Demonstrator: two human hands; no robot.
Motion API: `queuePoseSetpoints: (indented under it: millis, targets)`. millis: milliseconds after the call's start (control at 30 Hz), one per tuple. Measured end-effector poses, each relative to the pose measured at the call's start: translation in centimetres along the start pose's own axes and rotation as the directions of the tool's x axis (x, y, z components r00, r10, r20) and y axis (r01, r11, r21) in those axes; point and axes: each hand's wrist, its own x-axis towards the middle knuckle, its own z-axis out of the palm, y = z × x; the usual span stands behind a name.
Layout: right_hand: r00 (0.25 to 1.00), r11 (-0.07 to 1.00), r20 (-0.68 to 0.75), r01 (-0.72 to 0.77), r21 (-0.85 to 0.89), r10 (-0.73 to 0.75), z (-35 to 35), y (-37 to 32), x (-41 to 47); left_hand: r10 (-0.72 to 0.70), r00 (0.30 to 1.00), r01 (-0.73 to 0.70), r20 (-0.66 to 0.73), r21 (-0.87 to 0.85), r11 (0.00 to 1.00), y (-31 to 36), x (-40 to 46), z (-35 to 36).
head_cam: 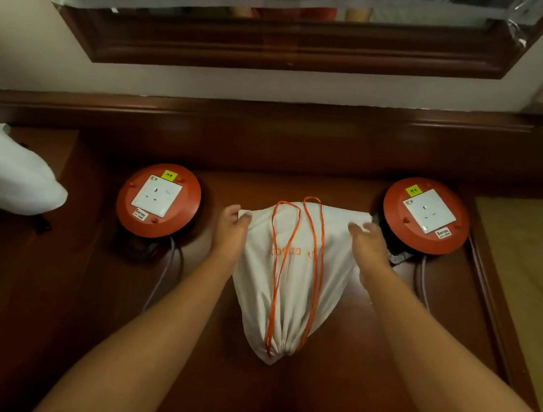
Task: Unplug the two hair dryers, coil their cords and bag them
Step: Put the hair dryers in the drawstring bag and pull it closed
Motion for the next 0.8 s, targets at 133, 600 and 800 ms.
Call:
queuePoseSetpoints:
  millis: [133, 600, 800]
  targets:
    - [0.968, 0.956, 0.144, -0.228, 0.183, 0.203, -0.6, 4.4, -1.6, -0.207, 0.977, 0.202, -0.047, -0.09, 0.975, -4.4, -1.7, -1.1]
    - [0.974, 0.884, 0.222, -0.058, 0.463, -0.053, 5.0, 6.5, -2.3, -0.202, 0.968, 0.236, 0.152, -0.256, 0.938, -6.5, -0.3, 0.6]
    - [0.962, 0.904, 0.217, 0.058, 0.424, -0.163, 6.3, 5.8, -1.4, -0.195, 0.972, 0.229, 0.129, -0.345, 0.91, -6.5, 0.7, 1.4]
